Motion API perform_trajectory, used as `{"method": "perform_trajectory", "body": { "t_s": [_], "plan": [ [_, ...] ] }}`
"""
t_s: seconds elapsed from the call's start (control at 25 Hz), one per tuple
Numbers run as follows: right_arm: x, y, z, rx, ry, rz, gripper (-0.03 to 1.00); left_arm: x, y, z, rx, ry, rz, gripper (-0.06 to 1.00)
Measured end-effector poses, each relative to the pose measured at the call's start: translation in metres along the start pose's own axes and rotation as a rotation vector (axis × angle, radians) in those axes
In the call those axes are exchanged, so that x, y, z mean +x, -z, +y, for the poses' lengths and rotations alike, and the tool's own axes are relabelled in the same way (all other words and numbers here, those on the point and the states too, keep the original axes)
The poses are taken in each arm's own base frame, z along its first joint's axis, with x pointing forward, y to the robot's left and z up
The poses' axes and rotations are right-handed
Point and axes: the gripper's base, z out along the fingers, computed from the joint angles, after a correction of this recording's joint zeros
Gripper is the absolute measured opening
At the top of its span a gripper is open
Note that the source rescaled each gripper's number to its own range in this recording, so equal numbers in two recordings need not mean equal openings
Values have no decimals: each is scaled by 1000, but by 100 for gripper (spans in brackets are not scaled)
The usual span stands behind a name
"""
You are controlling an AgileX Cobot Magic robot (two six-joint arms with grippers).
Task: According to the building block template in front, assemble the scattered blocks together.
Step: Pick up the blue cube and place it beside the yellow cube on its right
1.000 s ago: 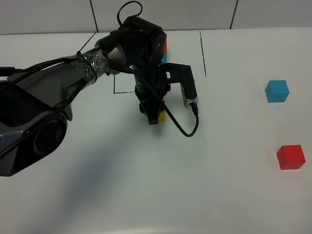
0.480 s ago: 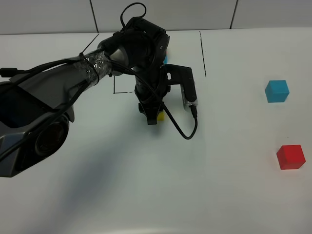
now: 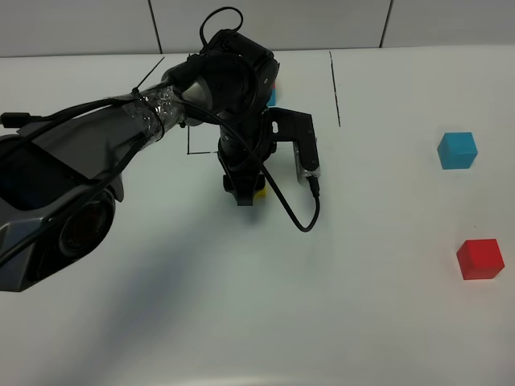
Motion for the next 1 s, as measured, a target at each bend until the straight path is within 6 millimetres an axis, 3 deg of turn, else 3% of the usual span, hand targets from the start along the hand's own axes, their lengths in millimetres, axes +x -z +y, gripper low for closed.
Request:
{"method": "perform_trajectory", "body": {
  "t_s": [0.12, 0.28, 0.52, 0.76, 1.0],
  "plan": [
    [0, 0, 0, 0, 0, 0, 75, 1, 5, -1, 2, 4, -4, 67],
    [0, 0, 0, 0, 0, 0, 75, 2, 39, -2, -19, 25, -64, 82],
    [0, 0, 0, 0, 0, 0, 75, 7, 90, -6, -67, 106, -167, 85],
    [0, 0, 0, 0, 0, 0, 75, 17, 124, -5, -130, 229, -232, 85],
    [0, 0, 0, 0, 0, 0, 75, 43, 150, 4, -173, 395, -285, 85]
  ]
}}
